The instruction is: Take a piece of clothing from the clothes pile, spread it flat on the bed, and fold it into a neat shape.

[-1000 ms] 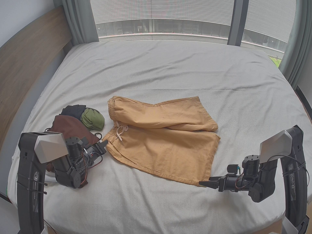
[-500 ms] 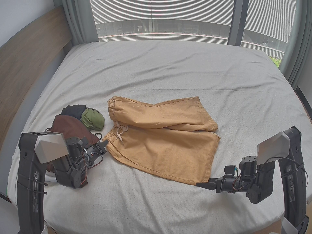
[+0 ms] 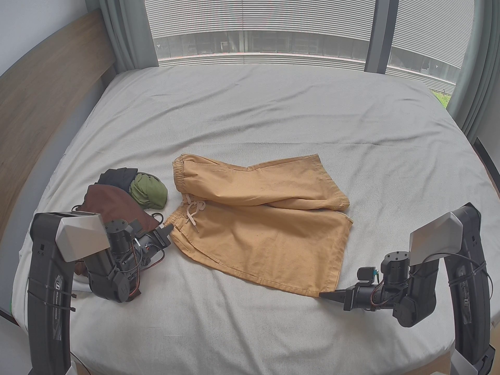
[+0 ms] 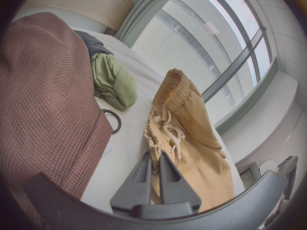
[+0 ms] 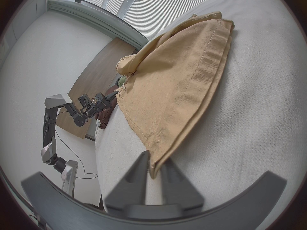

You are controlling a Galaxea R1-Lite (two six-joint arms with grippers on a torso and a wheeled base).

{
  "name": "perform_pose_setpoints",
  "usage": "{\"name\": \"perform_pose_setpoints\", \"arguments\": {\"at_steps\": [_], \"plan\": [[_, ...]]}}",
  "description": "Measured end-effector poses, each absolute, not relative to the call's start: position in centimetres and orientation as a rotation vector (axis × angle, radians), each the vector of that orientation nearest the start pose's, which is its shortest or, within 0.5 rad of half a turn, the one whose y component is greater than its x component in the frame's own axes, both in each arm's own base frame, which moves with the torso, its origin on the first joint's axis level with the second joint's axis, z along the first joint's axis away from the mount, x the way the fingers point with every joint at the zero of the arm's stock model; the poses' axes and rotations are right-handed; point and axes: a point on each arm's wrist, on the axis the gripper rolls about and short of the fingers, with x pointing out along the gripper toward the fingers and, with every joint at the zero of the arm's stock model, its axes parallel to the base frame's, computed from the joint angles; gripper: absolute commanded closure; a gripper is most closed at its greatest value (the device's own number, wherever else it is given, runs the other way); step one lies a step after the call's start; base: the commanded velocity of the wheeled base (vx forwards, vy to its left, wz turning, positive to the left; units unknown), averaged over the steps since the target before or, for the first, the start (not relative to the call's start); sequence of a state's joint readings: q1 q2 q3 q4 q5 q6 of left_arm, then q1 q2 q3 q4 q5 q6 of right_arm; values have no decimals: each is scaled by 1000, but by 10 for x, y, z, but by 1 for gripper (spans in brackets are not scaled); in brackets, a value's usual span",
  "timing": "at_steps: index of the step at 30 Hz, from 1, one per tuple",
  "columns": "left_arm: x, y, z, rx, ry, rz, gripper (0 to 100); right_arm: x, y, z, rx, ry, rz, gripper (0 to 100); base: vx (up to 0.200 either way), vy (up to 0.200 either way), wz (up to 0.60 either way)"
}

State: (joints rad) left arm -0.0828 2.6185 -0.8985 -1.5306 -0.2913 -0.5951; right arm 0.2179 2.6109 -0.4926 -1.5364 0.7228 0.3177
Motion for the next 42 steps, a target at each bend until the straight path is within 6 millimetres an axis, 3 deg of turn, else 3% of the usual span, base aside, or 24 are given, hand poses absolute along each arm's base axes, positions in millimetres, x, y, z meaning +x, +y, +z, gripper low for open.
{"name": "perform_pose_setpoints", "arguments": {"at_steps": [12, 21, 30, 42], "plan": [[399, -41, -56, -608, 320, -308, 100, 298, 78, -87, 438, 732, 802, 100, 0, 0, 0], [360, -43, -46, -612, 438, -333, 100, 289, 64, -68, 464, 728, 768, 100, 0, 0, 0], [321, -37, -30, -602, 520, -324, 100, 278, 53, -62, 480, 746, 739, 100, 0, 0, 0], [290, -33, -27, -548, 594, -312, 100, 265, 43, -60, 471, 770, 712, 100, 0, 0, 0]]}}
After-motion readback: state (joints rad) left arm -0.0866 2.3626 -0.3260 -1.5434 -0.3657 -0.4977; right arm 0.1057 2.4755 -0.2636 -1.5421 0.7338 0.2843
